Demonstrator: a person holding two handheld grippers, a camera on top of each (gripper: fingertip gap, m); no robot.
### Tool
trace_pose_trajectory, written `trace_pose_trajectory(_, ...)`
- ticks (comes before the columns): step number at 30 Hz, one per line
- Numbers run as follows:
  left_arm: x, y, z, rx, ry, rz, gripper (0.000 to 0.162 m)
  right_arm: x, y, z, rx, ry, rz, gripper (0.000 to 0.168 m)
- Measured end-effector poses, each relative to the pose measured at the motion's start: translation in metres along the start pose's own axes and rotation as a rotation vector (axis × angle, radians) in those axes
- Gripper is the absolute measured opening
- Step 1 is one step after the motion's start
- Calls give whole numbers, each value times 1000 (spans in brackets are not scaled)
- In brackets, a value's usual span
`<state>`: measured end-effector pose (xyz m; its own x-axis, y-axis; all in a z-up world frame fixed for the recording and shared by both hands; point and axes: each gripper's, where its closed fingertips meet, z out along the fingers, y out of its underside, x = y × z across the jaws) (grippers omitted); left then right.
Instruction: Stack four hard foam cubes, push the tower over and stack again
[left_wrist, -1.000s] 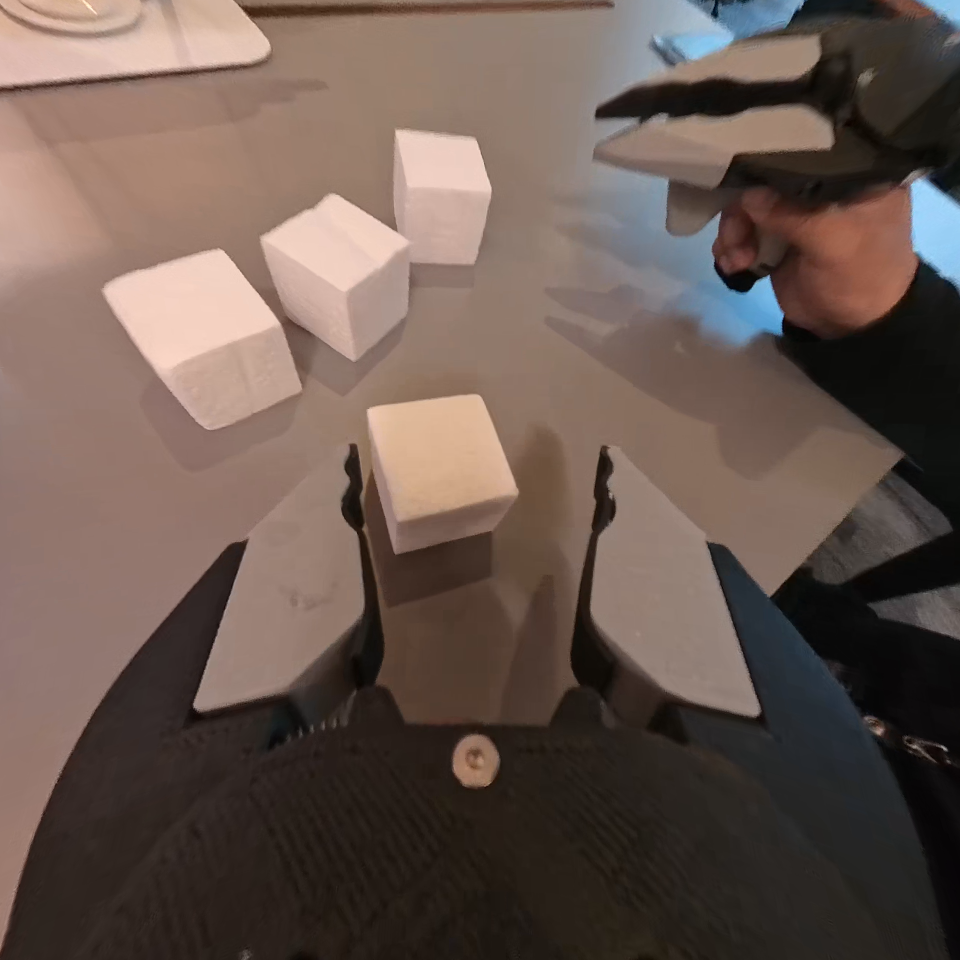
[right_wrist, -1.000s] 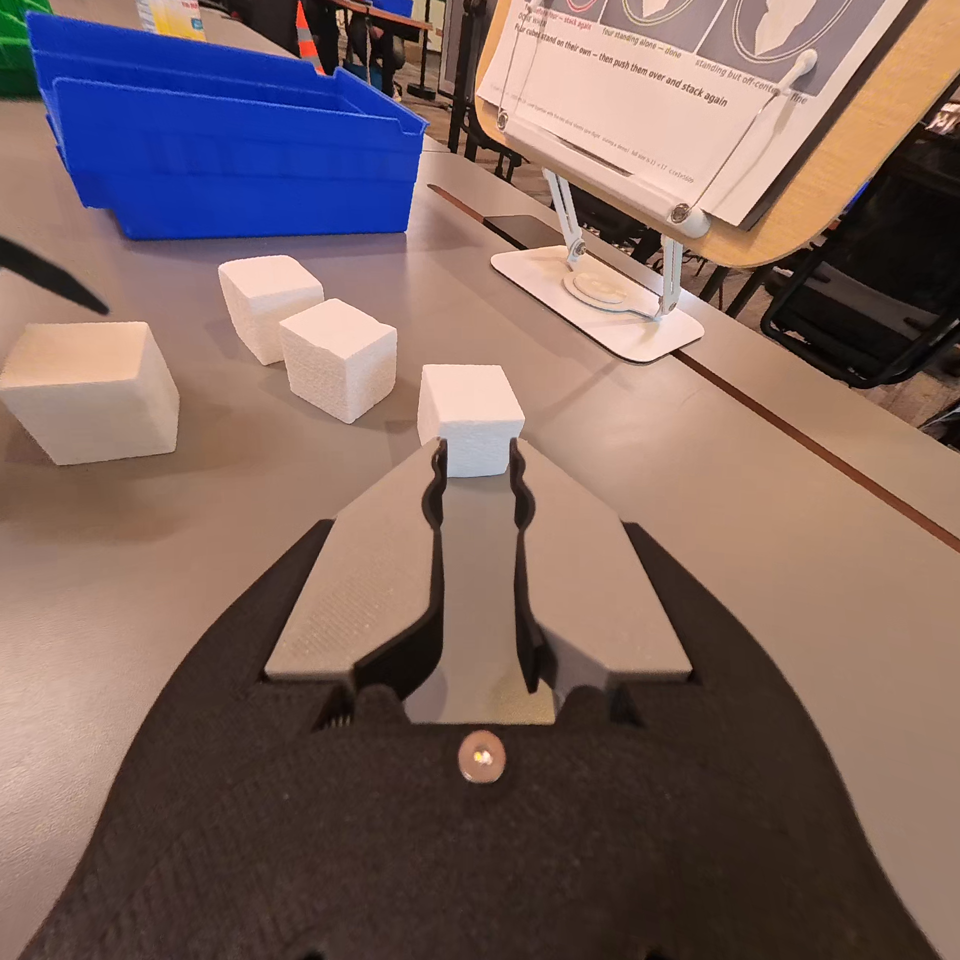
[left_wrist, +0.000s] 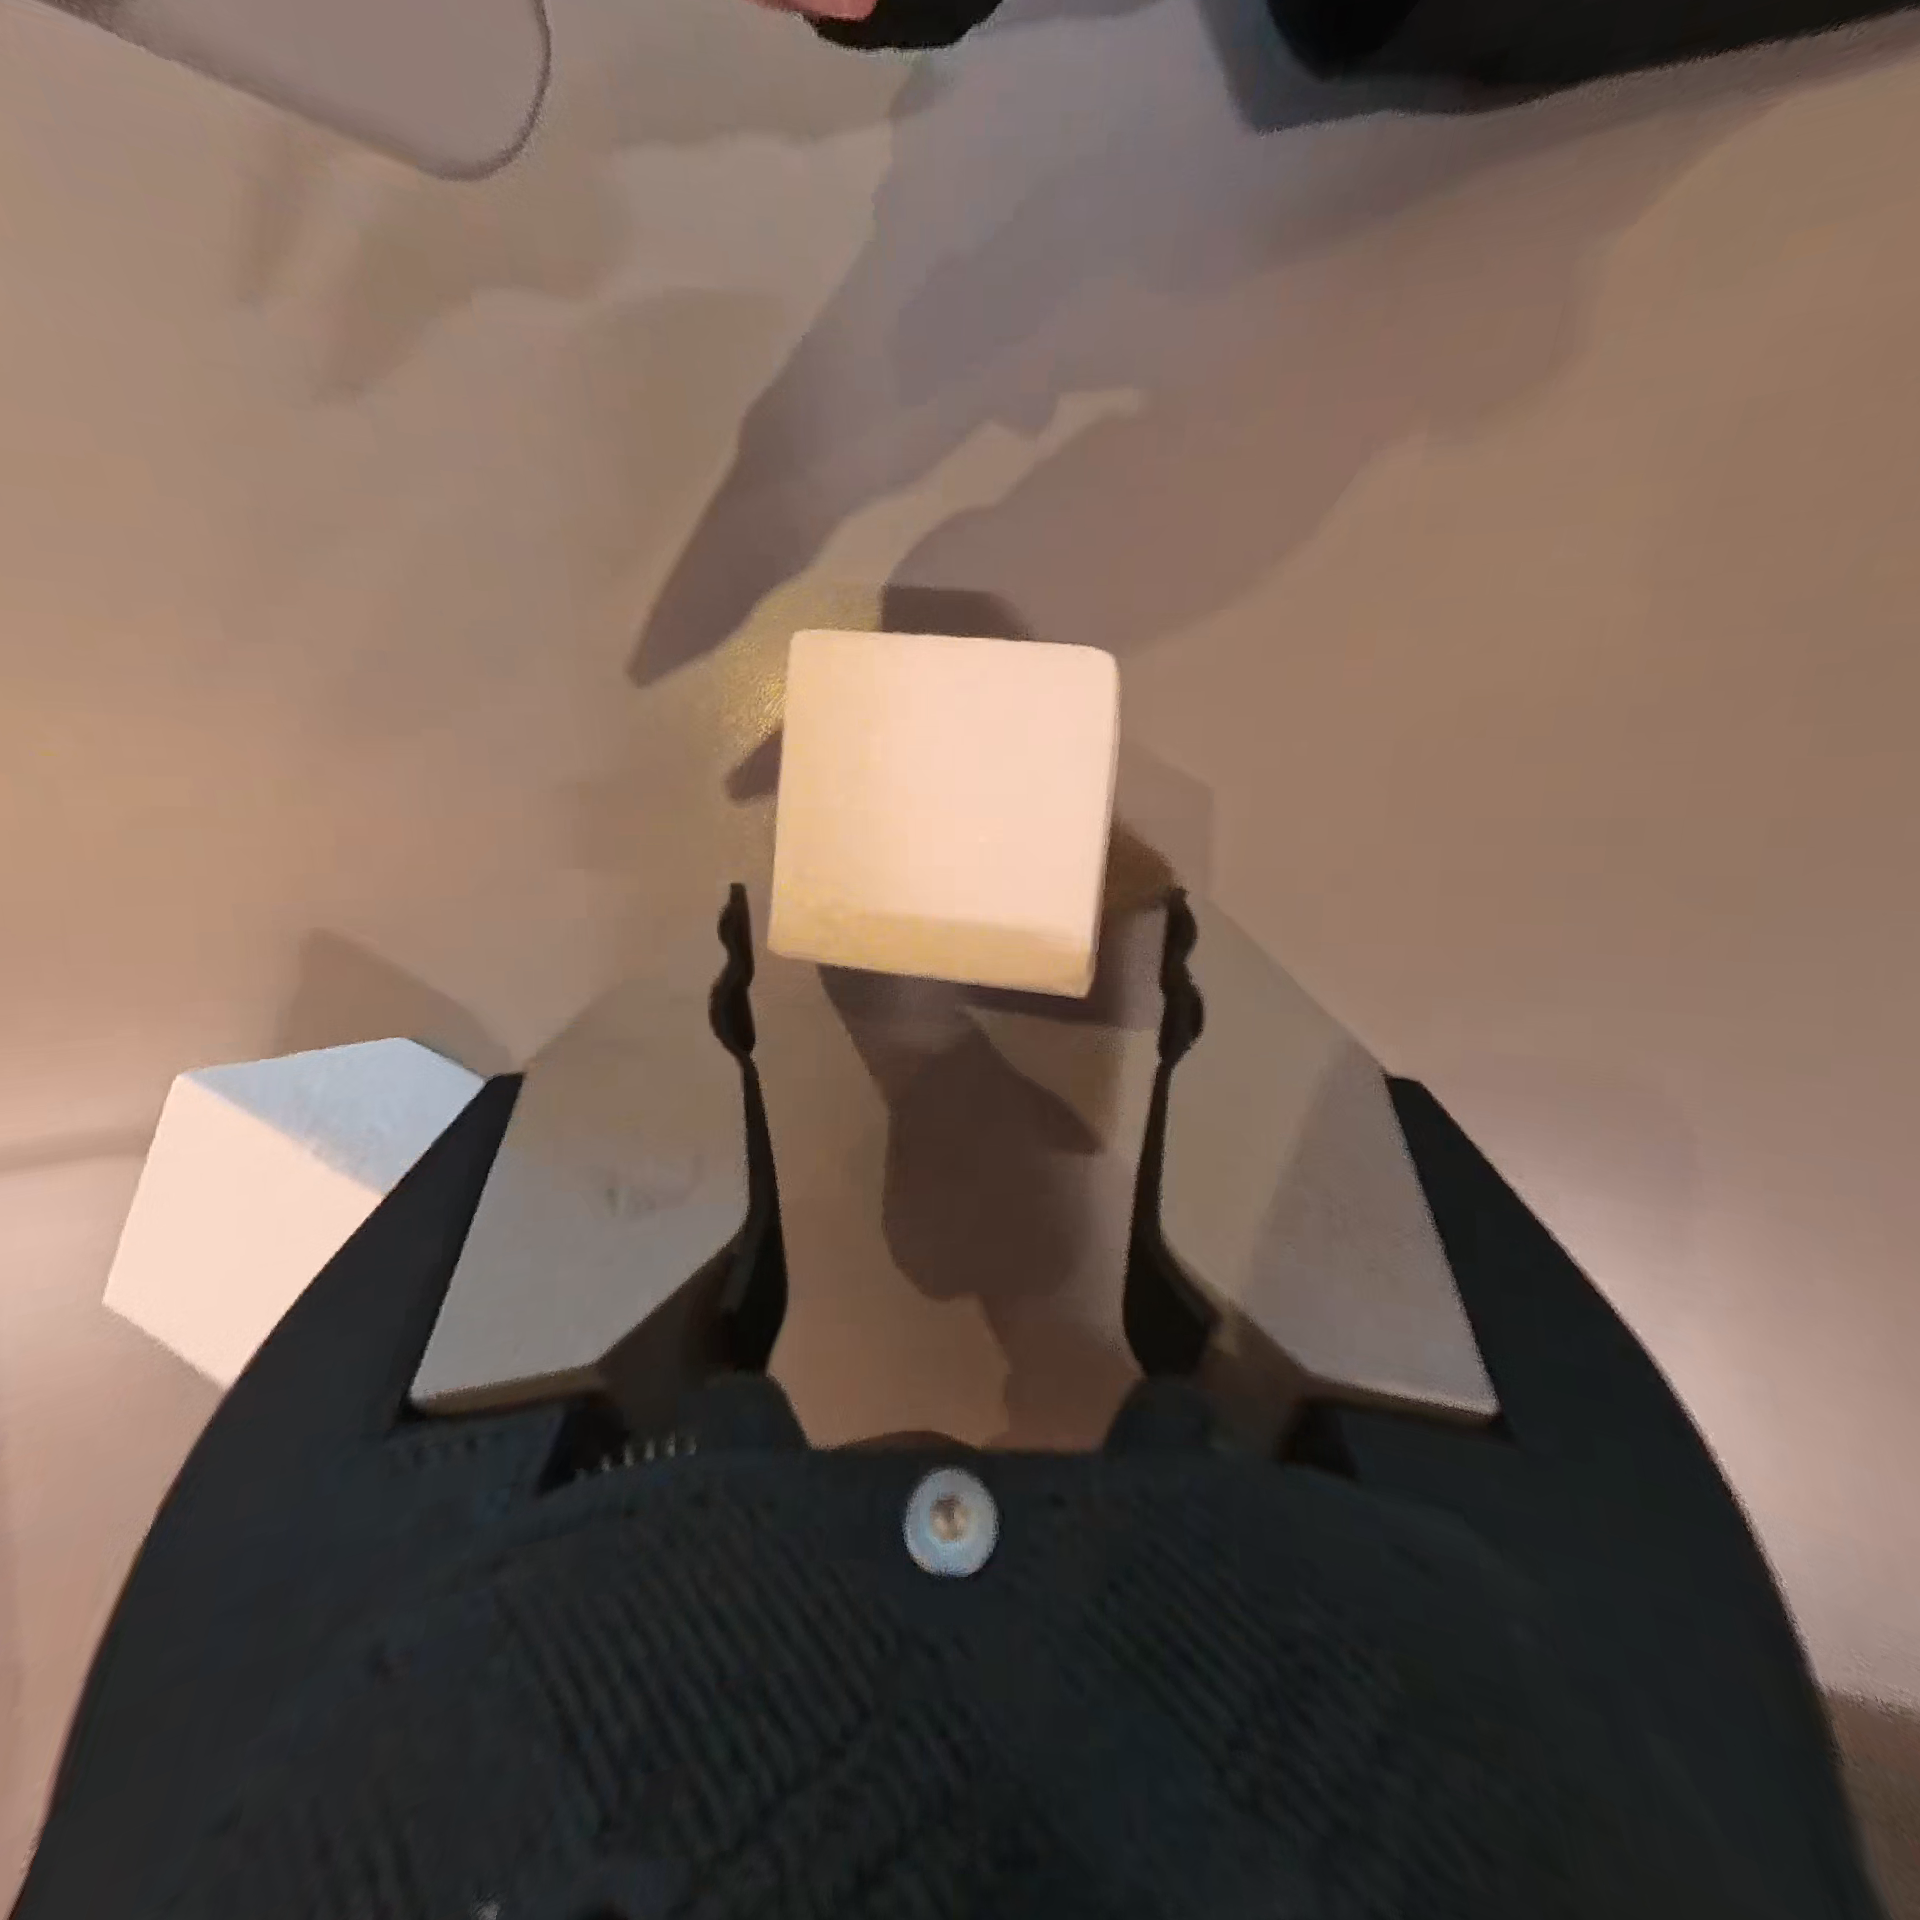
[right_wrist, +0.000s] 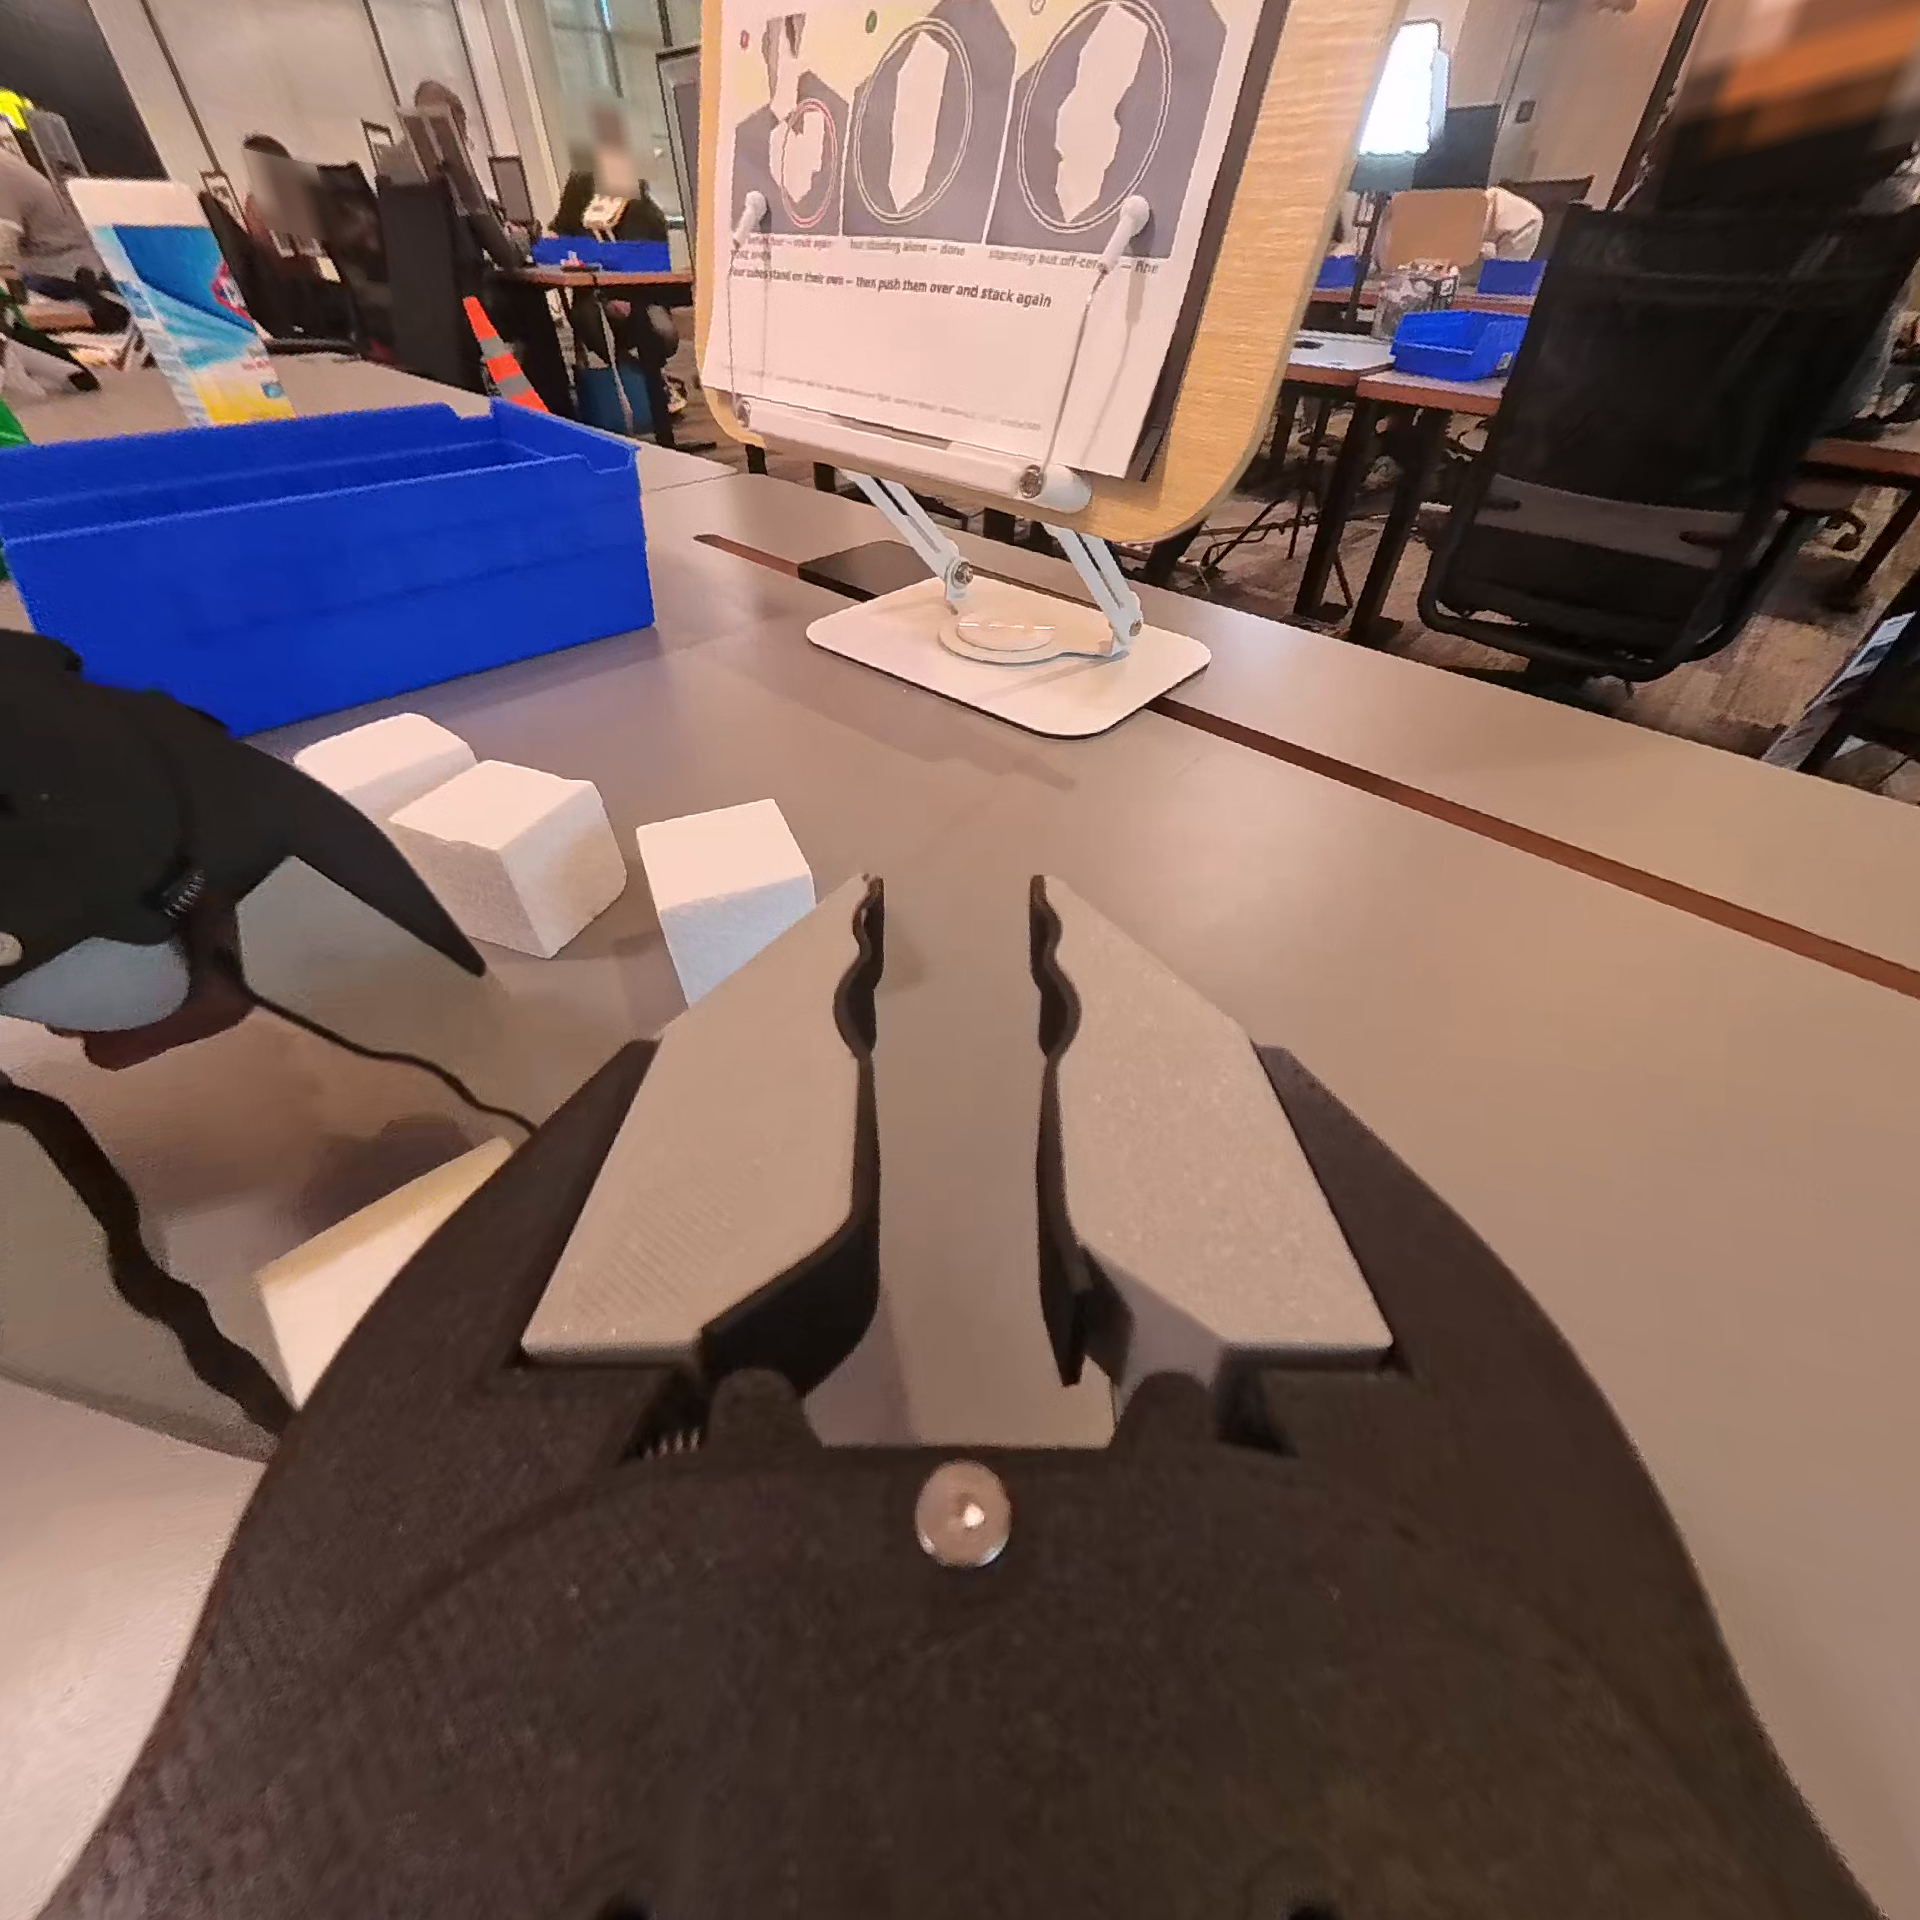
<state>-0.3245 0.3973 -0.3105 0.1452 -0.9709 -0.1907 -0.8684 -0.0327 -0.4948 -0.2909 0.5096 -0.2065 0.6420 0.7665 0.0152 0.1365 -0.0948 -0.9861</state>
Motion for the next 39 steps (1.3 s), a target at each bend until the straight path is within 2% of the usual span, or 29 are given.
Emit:
trace_pose_trajectory(3, -3, 5, -13, -23, -33, 1, 82, -2, -1, 0, -3, 7, -27, 25)
trace_pose_trajectory(8, -23, 19, -65, 48, -77, -113, 89, -2, -7, -3, 24, 7, -20, 25)
trace_pose_trajectory(13, -66, 82, -100, -7, -210, -304, 85, -3, -9, -4, 38, -7, 2, 25)
trace_pose_trajectory(18, -80, 117, -93, -42, -165, -517, 80, -4, -7, -2, 28, 1, -21, 25)
trace_pose_trajectory(23, -84, 128, -78, -94, -153, -519, 73, -4, -6, -1, 26, 0, -16, 25)
trace_pose_trajectory(25, -87, 136, -74, -151, -181, -488, 55, -3, -7, -1, 28, -3, -12, 25)
trace_pose_trajectory(31, -86, 101, -91, -45, -160, -415, 54, -2, -8, -2, 32, 0, -11, 25)
trace_pose_trajectory(39, -59, 14, -118, 111, -113, -214, 55, 2, -8, -4, 33, 8, 2, 25)
